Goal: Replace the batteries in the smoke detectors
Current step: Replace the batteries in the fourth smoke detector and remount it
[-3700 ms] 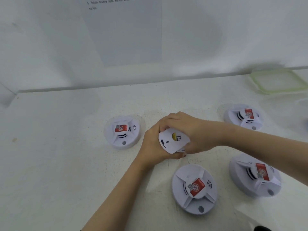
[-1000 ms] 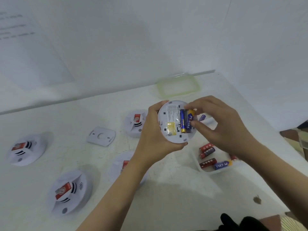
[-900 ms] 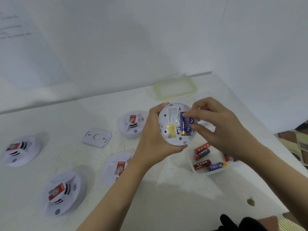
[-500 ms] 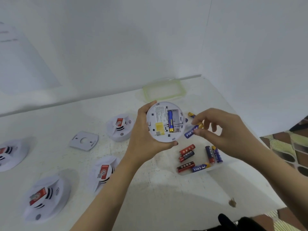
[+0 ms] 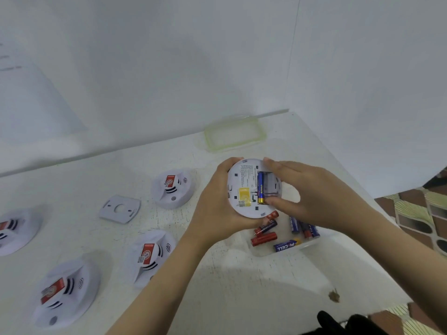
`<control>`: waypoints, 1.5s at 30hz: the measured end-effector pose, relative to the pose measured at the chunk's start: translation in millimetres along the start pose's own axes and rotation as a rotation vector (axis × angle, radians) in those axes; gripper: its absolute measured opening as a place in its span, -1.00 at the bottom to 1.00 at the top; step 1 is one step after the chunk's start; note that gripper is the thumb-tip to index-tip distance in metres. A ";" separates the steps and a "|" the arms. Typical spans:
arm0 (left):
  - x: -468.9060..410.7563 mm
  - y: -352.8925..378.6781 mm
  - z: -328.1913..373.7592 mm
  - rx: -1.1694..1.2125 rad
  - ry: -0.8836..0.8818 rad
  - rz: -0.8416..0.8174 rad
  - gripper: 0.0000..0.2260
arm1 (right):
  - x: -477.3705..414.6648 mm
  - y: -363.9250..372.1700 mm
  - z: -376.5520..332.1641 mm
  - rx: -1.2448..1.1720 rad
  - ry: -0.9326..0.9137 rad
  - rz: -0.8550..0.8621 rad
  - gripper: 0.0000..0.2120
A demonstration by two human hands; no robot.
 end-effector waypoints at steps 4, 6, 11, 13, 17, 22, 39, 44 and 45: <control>-0.6 2.8 4.3 -0.091 0.014 -0.017 -0.21 | -4.8 -4.5 -1.3 0.113 -0.074 -0.038 -0.34; -1.6 5.2 6.1 -0.133 0.027 -0.022 -0.20 | -6.0 -6.2 -2.3 0.145 -0.103 -0.051 -0.35; -3.9 10.1 5.8 -0.165 0.034 -0.018 -0.18 | -7.4 -8.5 -3.6 0.190 -0.156 -0.040 -0.38; -5.0 10.1 4.7 -0.159 0.028 -0.009 -0.17 | -8.0 -8.0 -5.9 0.171 -0.176 -0.014 -0.38; -2.9 12.6 4.1 -0.136 0.026 -0.007 -0.17 | -13.0 -7.1 -4.3 0.176 -0.172 0.014 -0.58; -0.6 14.9 0.5 -0.090 0.000 0.003 -0.19 | -10.1 -6.7 3.8 0.146 -0.172 -0.060 -0.53; -4.9 14.7 2.7 -0.130 0.018 -0.008 -0.21 | -10.9 0.8 3.8 0.157 -0.233 -0.017 -0.32; -4.1 15.2 1.4 -0.092 0.015 0.001 -0.21 | -9.9 3.5 3.9 0.164 -0.250 -0.003 -0.32; -3.7 15.1 0.9 -0.085 0.020 -0.002 -0.20 | -9.8 3.3 3.7 0.164 -0.250 -0.006 -0.32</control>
Point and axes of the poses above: each hand's wrist, its own x-axis away from the middle knuckle, its own y-axis out of the palm, z = x × y, the point moved 5 cm from there along -x, towards the middle knuckle, and after that the axes turned 6 degrees about -x, right-handed, at the moved point
